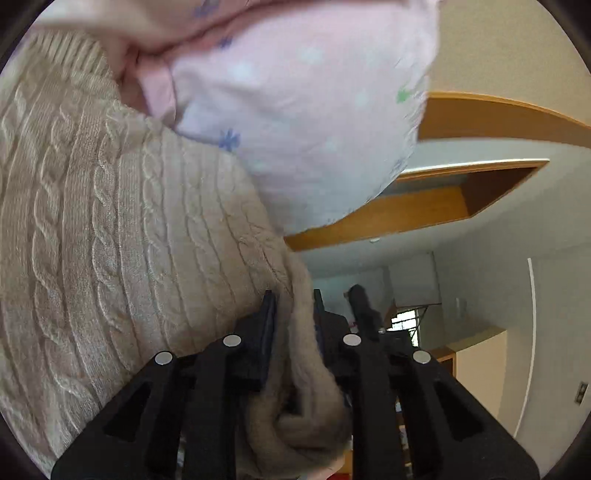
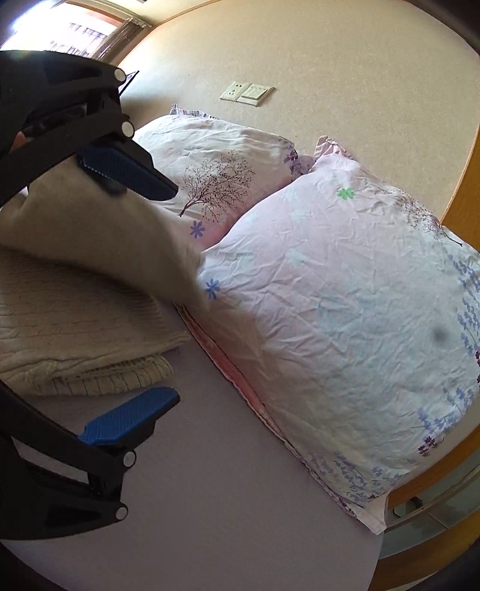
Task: Fold small clothes
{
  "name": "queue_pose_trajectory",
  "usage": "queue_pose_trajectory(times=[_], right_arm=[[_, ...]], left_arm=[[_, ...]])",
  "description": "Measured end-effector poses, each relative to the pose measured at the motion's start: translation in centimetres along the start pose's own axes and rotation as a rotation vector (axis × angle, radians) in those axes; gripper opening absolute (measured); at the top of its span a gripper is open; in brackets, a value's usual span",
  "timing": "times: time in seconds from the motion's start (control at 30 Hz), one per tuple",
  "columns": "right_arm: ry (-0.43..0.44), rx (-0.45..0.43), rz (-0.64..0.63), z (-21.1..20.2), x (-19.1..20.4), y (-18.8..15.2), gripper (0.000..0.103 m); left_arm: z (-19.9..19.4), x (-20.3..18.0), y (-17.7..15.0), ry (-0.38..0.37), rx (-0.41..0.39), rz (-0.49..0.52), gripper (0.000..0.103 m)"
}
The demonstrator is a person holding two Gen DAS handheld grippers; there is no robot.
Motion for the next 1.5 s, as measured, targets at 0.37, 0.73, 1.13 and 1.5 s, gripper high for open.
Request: queue_pose_trajectory(times=[0.37, 0.73, 1.13, 1.5], right_arm=[[0.041, 0.324, -0.123, 3.1, 1.8, -2.7, 0.057], [-0.112, 0.251, -0.076, 2.6, 0.1, -3.1, 0.009], [-0.136, 0.376, 0.112, 3.9, -4.3, -3.4, 0.079], [0.168, 0.498, 0.081, 7.3, 0.4, -7.3, 0.034]], left_arm=[[-12.2, -1.3, -0.1, 0.406, -0.325, 0.272, 0.083], [-10.8, 3.6, -0.6, 0.607, -0.261, 0.242, 0.084], [-7.7, 4.6, -1.1, 0.593, -0.176, 0.247, 0.088], [-14.2, 2.7, -1.9, 0.600, -0.194, 0.377, 0.040]])
Point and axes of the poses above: each gripper's, at about its wrist camera, not at the fingertips, and z roughly the way its jaws point, x to its left, y to its top, the point moved 1 cm from there along z, roughly the way its jaws point, and after that the axes turned 7 degrees about y, right-handed, at the moved point
